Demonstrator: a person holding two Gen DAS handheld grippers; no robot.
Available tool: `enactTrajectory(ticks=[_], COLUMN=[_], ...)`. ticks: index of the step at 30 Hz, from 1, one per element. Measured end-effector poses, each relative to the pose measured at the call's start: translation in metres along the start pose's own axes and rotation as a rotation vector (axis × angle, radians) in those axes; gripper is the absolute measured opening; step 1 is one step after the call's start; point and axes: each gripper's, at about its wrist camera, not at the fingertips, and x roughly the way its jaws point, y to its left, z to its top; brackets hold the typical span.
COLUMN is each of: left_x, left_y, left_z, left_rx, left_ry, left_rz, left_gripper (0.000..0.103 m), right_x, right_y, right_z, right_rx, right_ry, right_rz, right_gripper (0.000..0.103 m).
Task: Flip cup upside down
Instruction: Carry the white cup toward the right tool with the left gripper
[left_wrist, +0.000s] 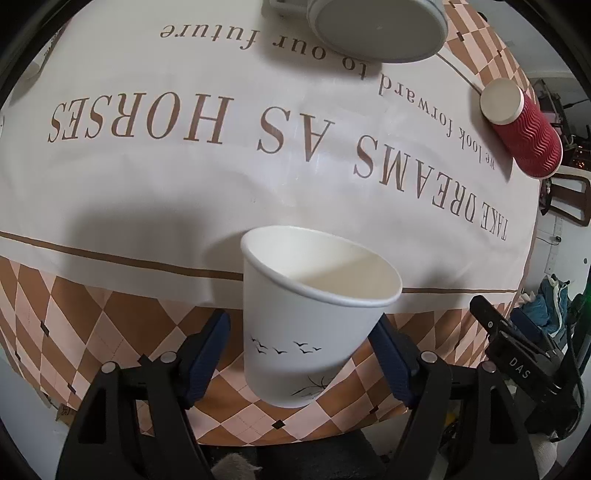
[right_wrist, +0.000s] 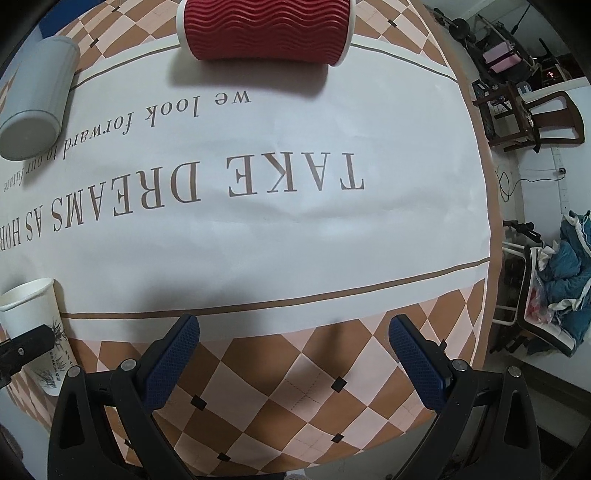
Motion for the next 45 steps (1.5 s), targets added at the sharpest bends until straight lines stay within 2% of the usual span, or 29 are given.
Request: enactTrajectory(ticks=[4, 5, 6, 7, 13, 16, 19, 20, 22, 24, 26, 30, 32, 36, 38, 42, 45], left_x=[-0.007, -0.011, -0.013, -0.017, -0.049, -0.075, -0.106, -0.111, -0.123, -0.121, -0.104, -0.070, -0.055, -0.037, -0.030, -0.021, -0.019], left_y=[0.003, 0.006, 0.005, 0.006, 0.004, -0.001, -0.004, -0.002, 0.012, 0.029, 0.043, 0.080, 0.093, 0.103, 0.108, 0.111, 0.115], left_z=[0.001, 0.001, 0.000, -0.001, -0.015, -0.027, -0.046, -0.051, -0.066, -0.076, -0.083, -0.094, -0.099, -0.105, -0.107, -0.111, -0.111], left_rx=[-0.002, -0.006, -0.008, -0.013, -0.001, 0.040, 0.096, 0.101, 0.097, 0.059, 0.013, -0.083, -0.113, -0.135, -0.138, -0.127, -0.128], left_ry=[-0.028, -0.036, -0.041, -0.051, -0.123, -0.207, -0.352, -0.382, -0.465, -0.493, -0.472, -0.398, -0.377, -0.356, -0.353, -0.360, -0.364], left_rz=[0.009, 0.006, 0.003, -0.007, -0.013, 0.042, 0.171, 0.207, 0.325, 0.402, 0.436, 0.453, 0.461, 0.461, 0.448, 0.443, 0.433], left_gripper=[0.078, 0.083, 0.093, 0.095, 0.096, 0.096, 0.096, 0.096, 0.096, 0.096, 0.096, 0.096, 0.096, 0.096, 0.096, 0.096, 0.096], right_x=[0.001, 0.000, -0.001, -0.003, -0.017, -0.032, -0.054, -0.061, -0.075, -0.089, -0.095, -0.091, -0.079, -0.041, -0.021, 0.008, 0.025], right_y=[-0.004, -0.004, -0.004, -0.003, -0.006, -0.008, 0.000, 0.007, 0.026, 0.055, 0.084, 0.132, 0.148, 0.155, 0.154, 0.146, 0.149], right_z=[-0.002, -0.002, -0.002, -0.002, -0.003, -0.007, -0.012, -0.014, -0.022, -0.038, -0.055, -0.100, -0.130, -0.172, -0.180, -0.184, -0.177], right_rx=[-0.004, -0.005, -0.006, -0.006, -0.016, -0.045, -0.154, -0.217, -0.389, -0.631, -0.859, -1.328, -1.598, -2.067, -2.264, -2.565, -2.679], right_ry=[-0.008, -0.009, -0.013, -0.016, -0.039, -0.071, -0.134, -0.162, -0.230, -0.322, -0.382, -0.497, -0.599, -0.766, -0.799, -0.817, -0.821], right_rz=[0.004, 0.006, 0.008, 0.009, 0.040, 0.066, 0.100, 0.094, 0.053, -0.047, -0.151, -0.375, -0.521, -0.827, -0.942, -1.112, -1.199], right_gripper=[0.103, 0.103, 0.103, 0.103, 0.103, 0.103, 0.103, 0.103, 0.103, 0.103, 0.103, 0.097, 0.094, 0.092, 0.092, 0.092, 0.089])
